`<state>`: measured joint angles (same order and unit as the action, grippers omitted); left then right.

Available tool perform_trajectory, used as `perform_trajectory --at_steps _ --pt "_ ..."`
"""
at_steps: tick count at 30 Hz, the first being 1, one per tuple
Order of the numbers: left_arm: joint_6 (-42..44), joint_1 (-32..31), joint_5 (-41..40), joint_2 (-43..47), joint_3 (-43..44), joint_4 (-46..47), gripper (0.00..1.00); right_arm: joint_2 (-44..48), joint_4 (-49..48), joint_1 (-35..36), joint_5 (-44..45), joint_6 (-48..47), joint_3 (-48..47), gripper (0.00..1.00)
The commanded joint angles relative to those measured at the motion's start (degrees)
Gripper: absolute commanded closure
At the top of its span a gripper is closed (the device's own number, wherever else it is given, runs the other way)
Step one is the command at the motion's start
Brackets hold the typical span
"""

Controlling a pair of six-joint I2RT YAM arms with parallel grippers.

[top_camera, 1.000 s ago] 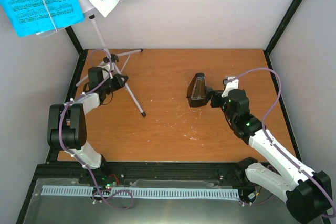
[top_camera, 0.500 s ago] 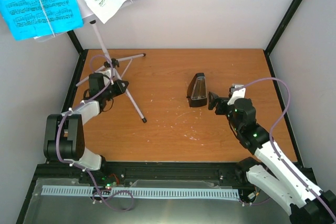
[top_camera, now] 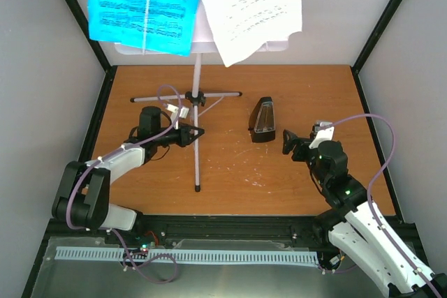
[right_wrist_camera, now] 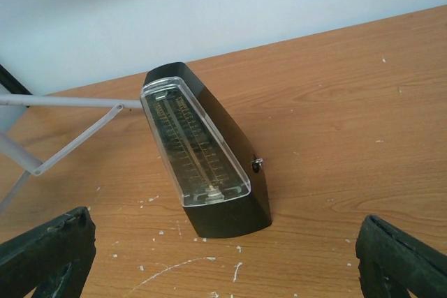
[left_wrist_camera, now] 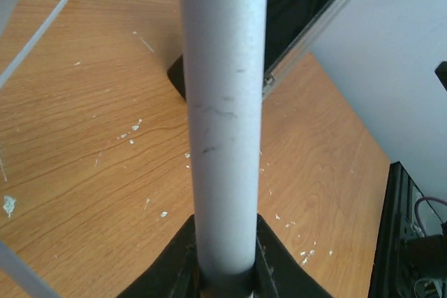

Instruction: Pack up the instrument practice props

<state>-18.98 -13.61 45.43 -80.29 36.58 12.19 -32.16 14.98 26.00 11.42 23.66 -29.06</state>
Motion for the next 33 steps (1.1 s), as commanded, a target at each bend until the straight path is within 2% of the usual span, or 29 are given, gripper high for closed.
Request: perform_trajectory --at_steps 1,3,6,10,16,19,21,25,28,29,33 --pt "5.9 0.5 1.0 2.9 0.5 -0.4 0.74 0.7 0.8 -0.2 -1.9 0.3 -0.7 0.00" --pt "5.1 0.5 -0.5 4.7 0.6 -0.5 0.53 0.8 0.6 -0.2 -3.8 -0.6 -1.5 0.00" --pt "3.5 0.5 -3.9 8.0 1.0 -1.6 0.28 1.1 0.4 -0.2 -7.3 -2.2 -2.7 0.00" --pt "1.3 0.5 -11.0 13.3 1.6 -4.6 0.16 1.0 -0.7 -0.2 -13.8 -4.5 -3.8 0.00" --pt "-2.3 0.6 -15.8 20.4 1.9 -8.8 0.09 -4.0 -3.8 -0.2 -28.8 -7.2 -7.7 0.00" --pt "-4.8 0.7 -12.7 21.9 2.4 -8.5 0.10 -7.3 -7.4 -0.2 -34.7 -7.2 -8.9 0.00" --pt "-7.2 0.7 -8.4 21.5 2.2 -4.9 0.10 -9.7 -12.0 -0.2 -34.7 -7.2 -9.4 0.00" --pt "-17.3 0.2 0.6 12.1 -1.2 15.8 0.09 -19.7 -30.8 -0.2 -28.6 -11.1 -10.7 0.00" --pt "-16.1 -0.1 2.3 4.3 3.2 15.7 0.11 -30.1 -50.1 -2.7 -32.3 -9.7 -12.9 0.00" --pt "-15.8 -0.2 2.2 3.4 4.1 15.9 0.11 -32.3 -55.0 -2.8 -31.4 -9.5 -13.6 0.03" --pt "-12.0 -0.4 2.0 -2.3 8.5 14.6 0.10 -41.3 -61.6 -5.2 -29.2 -10.2 -18.7 0.41"
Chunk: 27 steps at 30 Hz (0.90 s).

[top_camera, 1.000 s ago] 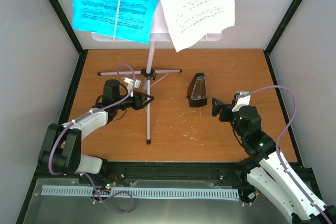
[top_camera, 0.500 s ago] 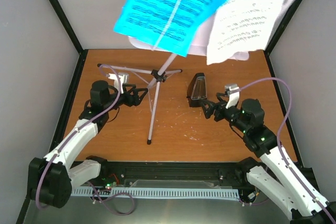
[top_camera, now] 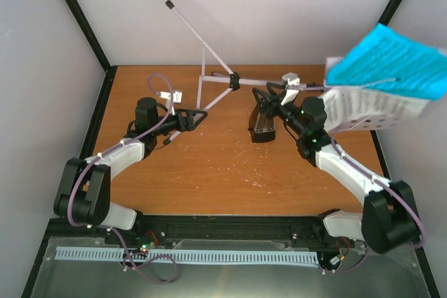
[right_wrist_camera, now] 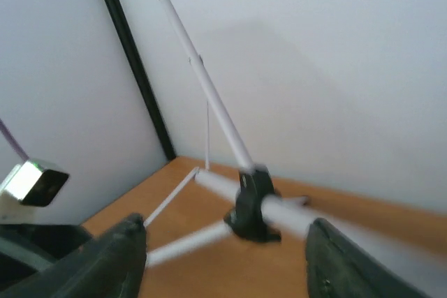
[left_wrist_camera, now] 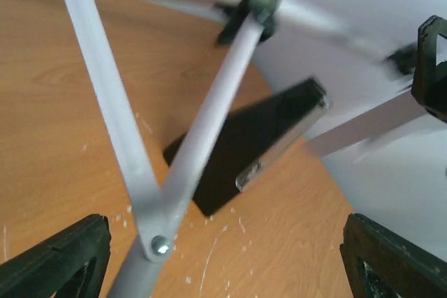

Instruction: Pack up the instrument practice props

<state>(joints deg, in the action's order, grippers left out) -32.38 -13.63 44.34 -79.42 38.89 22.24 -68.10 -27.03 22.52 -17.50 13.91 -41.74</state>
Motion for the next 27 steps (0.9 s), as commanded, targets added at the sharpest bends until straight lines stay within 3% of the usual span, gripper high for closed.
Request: perform_trajectory --at_steps 1,4,5,13,19,27 --pt "0.6 -0.7 4.0 -4.5 6.1 6.7 0.10 -6.8 -21.2 -2.6 -0.7 -0.2 -6.5 0.52" --pt "2.0 -1.4 5.0 -8.0 7.5 6.8 0.11 -10.2 -19.0 -4.8 -3.6 -1.8 -10.5 0.84" --pt "2.6 -1.4 4.7 -8.7 7.9 6.6 0.11 -10.8 -19.0 -5.7 -5.1 -1.3 -11.2 0.85" --pt "2.2 -1.5 6.9 -10.9 9.6 6.7 0.11 -9.2 -13.6 -6.6 -9.4 -2.6 -11.2 0.74" --pt "7.9 -2.2 3.9 -8.0 10.7 -0.5 0.10 -8.7 -13.1 -6.6 -9.8 -2.4 -8.2 0.70" --pt "12.2 -4.0 2.0 -7.1 11.2 -3.4 0.12 -8.3 -12.5 -6.5 -9.9 -2.3 -7.7 0.63"
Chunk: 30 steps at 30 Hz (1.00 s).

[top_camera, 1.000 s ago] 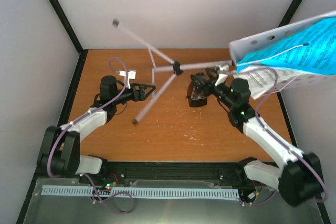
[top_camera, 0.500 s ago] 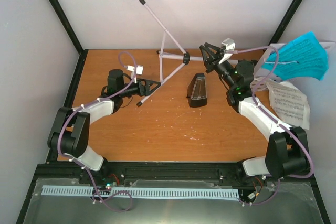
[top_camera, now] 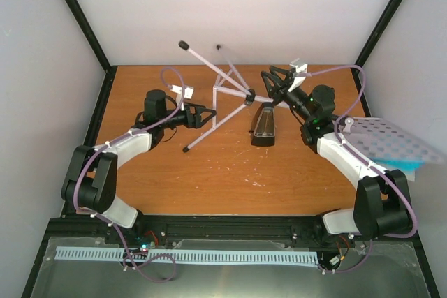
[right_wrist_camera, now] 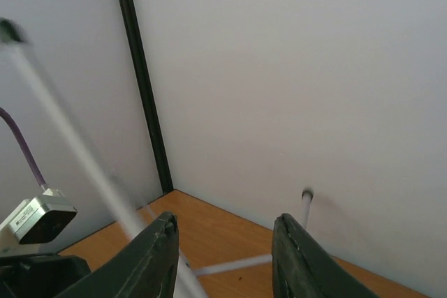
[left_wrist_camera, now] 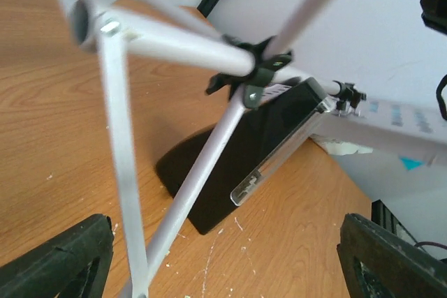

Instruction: Pack up the instrument practice props

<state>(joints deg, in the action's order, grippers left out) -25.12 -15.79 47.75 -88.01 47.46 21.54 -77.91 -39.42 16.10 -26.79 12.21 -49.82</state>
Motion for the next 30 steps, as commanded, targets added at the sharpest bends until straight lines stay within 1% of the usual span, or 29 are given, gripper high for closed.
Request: perform_trajectory --at_steps 1,6,9,12,16,18,20,22,24,25,26,29,30 --pt "6.0 -2.7 -2.2 1.5 3.1 -3.6 0.12 1.4 -0.1 -0.1 -0.6 -0.6 0.5 0.62" --pt "10.7 -6.5 -8.3 0.4 5.0 -8.2 0.13 0.4 -0.6 -0.2 -0.7 -0.2 0.8 0.62" --pt "12.3 -6.8 -10.9 0.1 4.8 -9.0 0.11 0.4 -0.6 -0.1 -1.0 0.1 0.9 0.61" --pt "13.5 -6.8 -10.5 0.7 3.5 -7.3 0.10 0.4 -0.5 -0.1 -1.2 0.0 1.1 0.61" --pt "11.3 -6.8 -8.1 0.5 2.1 -3.8 0.11 0.2 -0.1 -0.2 -1.7 -0.1 1.2 0.60" --pt "10.9 -6.8 -8.2 0.3 2.0 -3.5 0.11 0.4 0.4 -0.2 -2.0 -0.1 1.3 0.59" --pt "9.8 -6.8 -10.0 0.8 1.0 -2.9 0.11 1.2 1.2 -0.1 -2.0 -0.3 1.4 0.58" --pt "8.4 -6.3 -13.7 3.4 -1.3 -1.8 0.09 2.7 2.7 -0.2 -1.8 -0.5 1.8 0.53" --pt "7.4 -4.9 -16.1 7.0 -4.2 -1.0 0.07 5.1 4.5 -0.3 -1.4 -0.7 2.4 0.41" --pt "6.8 -3.8 -16.1 8.7 -5.4 -0.9 0.07 6.5 6.3 -0.5 -1.4 -0.6 2.5 0.34" --pt "6.3 -2.4 -15.7 10.7 -6.4 -1.3 0.06 8.4 8.3 -0.8 -1.4 -0.4 2.6 0.29" --pt "6.1 1.2 -15.2 16.2 -8.0 -5.6 0.05 13.1 14.6 -1.5 -0.3 0.9 3.3 0.17" --pt "6.3 1.7 -15.8 18.0 -8.3 -7.5 0.04 14.7 17.6 -1.8 0.9 1.6 3.5 0.15"
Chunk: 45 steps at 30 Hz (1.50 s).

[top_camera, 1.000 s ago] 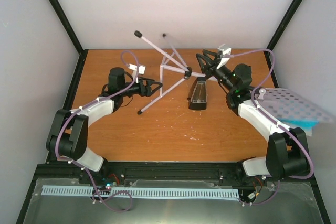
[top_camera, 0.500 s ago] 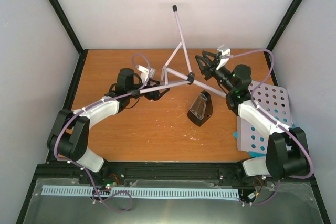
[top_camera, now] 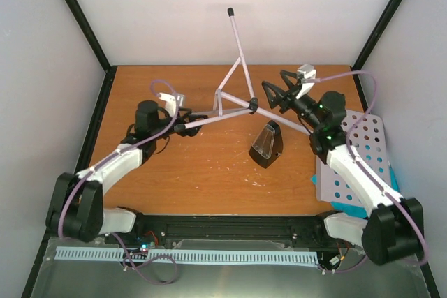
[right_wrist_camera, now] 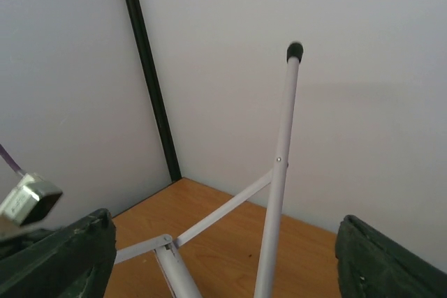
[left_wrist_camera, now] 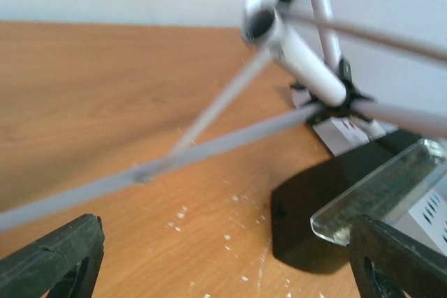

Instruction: Pack up the instrument practice props

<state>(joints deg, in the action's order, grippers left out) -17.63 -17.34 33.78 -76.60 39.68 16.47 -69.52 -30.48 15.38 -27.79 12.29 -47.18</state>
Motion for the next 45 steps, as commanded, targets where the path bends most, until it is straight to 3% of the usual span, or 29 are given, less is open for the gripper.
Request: perform_trajectory --at_steps 1,8,13,16,19,23,26,33,37,45 --pt "-1.3 3.6 -2.6 8.5 -0.6 -4.1 0.04 8.0 12.5 -1.3 3.7 2.2 0.5 0.14" --pt "-6.7 4.6 -7.2 25.9 -1.7 -13.2 0.01 21.2 43.2 -3.8 20.8 11.2 -0.2 0.00" --pt "-9.2 4.7 4.7 27.9 6.9 -21.3 0.00 28.0 56.2 -10.4 22.9 17.6 3.8 0.00" --pt "-12.6 4.7 11.2 27.6 10.4 -20.6 0.00 29.8 59.7 -14.9 19.6 24.6 6.6 0.00" --pt "-14.7 4.7 13.5 26.8 11.5 -18.5 0.00 30.5 58.0 -16.2 14.9 36.7 10.3 0.00" --pt "-12.8 4.7 15.1 23.8 15.1 -22.4 0.01 31.6 50.6 -16.3 8.6 52.0 17.8 0.00" --pt "-11.6 4.7 11.3 26.2 15.8 -23.8 0.00 32.8 45.6 -16.3 7.8 59.2 20.9 0.00" --pt "-9.0 4.7 5.7 26.4 21.4 -32.2 0.00 31.7 36.6 -16.2 11.5 69.3 25.6 0.00" --pt "-5.1 4.7 1.3 25.8 27.5 -36.6 0.00 26.1 29.8 -16.0 14.5 70.9 26.0 0.00" --pt "1.5 4.7 3.0 21.0 38.0 -43.5 0.01 10.9 17.0 -14.8 17.3 71.8 24.5 0.08"
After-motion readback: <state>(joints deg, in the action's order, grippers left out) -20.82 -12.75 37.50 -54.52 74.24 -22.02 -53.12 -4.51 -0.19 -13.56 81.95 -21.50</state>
